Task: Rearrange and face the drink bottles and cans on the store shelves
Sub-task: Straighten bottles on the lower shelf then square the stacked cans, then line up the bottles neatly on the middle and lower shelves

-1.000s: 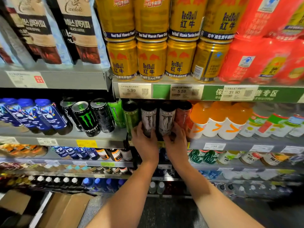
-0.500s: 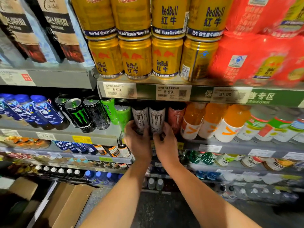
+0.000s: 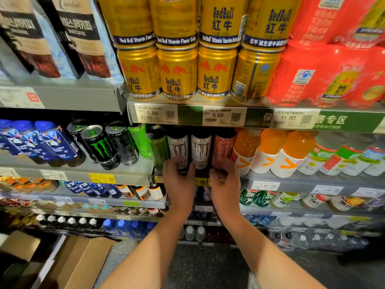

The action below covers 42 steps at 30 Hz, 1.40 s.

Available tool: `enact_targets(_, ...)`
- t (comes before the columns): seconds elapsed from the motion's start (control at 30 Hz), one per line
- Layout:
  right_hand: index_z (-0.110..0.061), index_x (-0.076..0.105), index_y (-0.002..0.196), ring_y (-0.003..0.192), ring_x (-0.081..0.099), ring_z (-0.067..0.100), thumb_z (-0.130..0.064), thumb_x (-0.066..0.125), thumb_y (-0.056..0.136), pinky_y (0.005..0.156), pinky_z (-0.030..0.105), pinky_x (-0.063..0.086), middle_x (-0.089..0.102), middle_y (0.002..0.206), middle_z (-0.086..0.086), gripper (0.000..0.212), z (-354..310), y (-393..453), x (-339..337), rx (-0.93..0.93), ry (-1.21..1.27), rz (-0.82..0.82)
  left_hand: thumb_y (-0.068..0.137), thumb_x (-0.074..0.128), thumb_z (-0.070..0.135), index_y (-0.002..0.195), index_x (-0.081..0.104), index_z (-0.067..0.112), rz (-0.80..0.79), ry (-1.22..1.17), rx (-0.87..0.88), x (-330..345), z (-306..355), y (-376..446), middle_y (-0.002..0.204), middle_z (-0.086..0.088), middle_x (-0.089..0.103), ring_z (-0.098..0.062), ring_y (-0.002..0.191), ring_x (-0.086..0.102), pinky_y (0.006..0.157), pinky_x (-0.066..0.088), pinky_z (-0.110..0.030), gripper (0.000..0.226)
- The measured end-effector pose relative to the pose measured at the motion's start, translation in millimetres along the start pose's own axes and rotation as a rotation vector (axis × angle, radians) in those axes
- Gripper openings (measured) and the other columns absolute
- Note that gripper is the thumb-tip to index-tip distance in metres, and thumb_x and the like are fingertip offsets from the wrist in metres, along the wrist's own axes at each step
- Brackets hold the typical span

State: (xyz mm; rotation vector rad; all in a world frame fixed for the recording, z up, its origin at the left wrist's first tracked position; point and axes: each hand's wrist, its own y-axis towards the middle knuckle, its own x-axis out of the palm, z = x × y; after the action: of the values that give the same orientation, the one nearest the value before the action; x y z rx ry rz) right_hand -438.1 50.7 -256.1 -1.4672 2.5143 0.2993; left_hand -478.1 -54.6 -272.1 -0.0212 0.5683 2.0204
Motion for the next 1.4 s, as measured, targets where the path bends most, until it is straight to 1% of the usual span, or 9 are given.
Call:
enact_targets(0.1,-0.021,0.041,0.147,0.133,0.046,0.022,-0.034,0.058,0.085,0.109,0.045,0.043,0.047,0.145,0.002,0.065,0,-3,0,-0.008,-0.050,0.035,0.081,0.083,0.016,0.101,0.059,0.025,-0.023,0.000,0.024,1,3,0,0.099,0.007,0.056,-0.001,0.091,0.051,0.081,0.041,-0.009,0.033)
enact_targets(0.23,-0.018,0.027,0.155,0.145,0.033,0.021,-0.025,0.061,0.088,0.117,0.038,0.033,0.034,0.158,0.002,0.075,-8,-4,10,-0.002,-0.064,0.013,0.080,0.083,0.026,0.095,0.055,0.021,0.033,-0.082,-0.102,-5,-4,5,0.097,-0.001,0.058,-0.018,0.086,0.058,0.075,0.049,-0.029,0.031)
enact_targets(0.47,-0.021,0.029,0.155,0.150,0.023,0.025,-0.033,0.059,0.088,0.116,0.048,0.034,0.017,0.164,0.001,0.075,-9,-4,22,0.050,-0.104,0.044,0.082,0.083,0.023,0.104,0.052,0.021,0.053,-0.083,-0.141,-29,-16,19,0.104,0.003,0.048,-0.019,0.092,0.055,0.079,0.047,-0.021,0.038)
enact_targets(0.6,-0.025,0.028,0.153,0.139,0.041,0.028,-0.040,0.055,0.083,0.105,0.049,0.047,0.031,0.155,0.000,0.077,-8,-6,30,0.016,-0.034,0.061,0.081,0.083,0.025,0.105,0.051,0.026,0.036,-0.069,-0.157,-33,-17,21,0.107,0.002,0.049,-0.021,0.095,0.058,0.080,0.053,-0.032,0.040)
enact_targets(0.77,-0.020,0.030,0.153,0.138,0.038,0.024,-0.018,0.062,0.090,0.104,0.041,0.046,0.030,0.154,0.005,0.071,-11,-4,28,0.011,-0.039,0.077,0.081,0.083,0.023,0.111,0.051,0.020,0.045,-0.058,-0.159,-39,-22,27,0.110,0.003,0.047,-0.020,0.099,0.055,0.084,0.053,-0.038,0.044)
enact_targets(0.87,-0.017,0.040,0.146,0.109,0.051,0.012,-0.016,0.062,0.090,0.085,0.028,0.044,0.037,0.144,0.003,0.060,-15,-11,31,0.004,-0.042,0.108,0.085,0.079,0.019,0.131,0.048,0.012,0.017,-0.094,-0.221,-43,-26,37,0.126,-0.002,0.050,-0.022,0.118,0.054,0.098,0.051,-0.035,0.056)
enact_targets(1.03,-0.029,0.048,0.125,0.114,0.058,0.029,-0.042,0.055,0.080,0.092,0.051,0.050,0.038,0.129,-0.012,0.047,-17,-30,54,-0.083,-0.044,0.010,0.092,0.071,0.022,0.150,0.036,0.010,-0.149,0.008,-0.237,-46,-32,50,0.147,-0.008,0.049,-0.024,0.137,0.047,0.113,0.041,-0.037,0.069)
enact_targets(1.23,-0.025,0.055,0.112,0.112,0.058,0.026,-0.041,0.055,0.079,0.095,0.048,0.049,0.044,0.122,-0.003,0.037,-13,-31,65,-0.095,-0.049,-0.056,0.089,0.076,0.029,0.147,0.040,0.009,-0.161,0.122,-0.188,-47,-28,54,0.137,-0.010,0.043,-0.028,0.131,0.046,0.110,0.042,-0.040,0.072)
enact_targets(1.4,-0.017,0.058,0.115,0.104,0.060,0.021,-0.018,0.062,0.089,0.084,0.029,0.048,0.050,0.120,0.003,0.026,-10,-24,62,-0.104,-0.028,-0.102,0.087,0.075,0.019,0.140,0.048,0.014,-0.153,0.025,-0.226,-55,-29,48,0.129,-0.003,0.059,-0.017,0.117,0.058,0.098,0.050,-0.030,0.059)
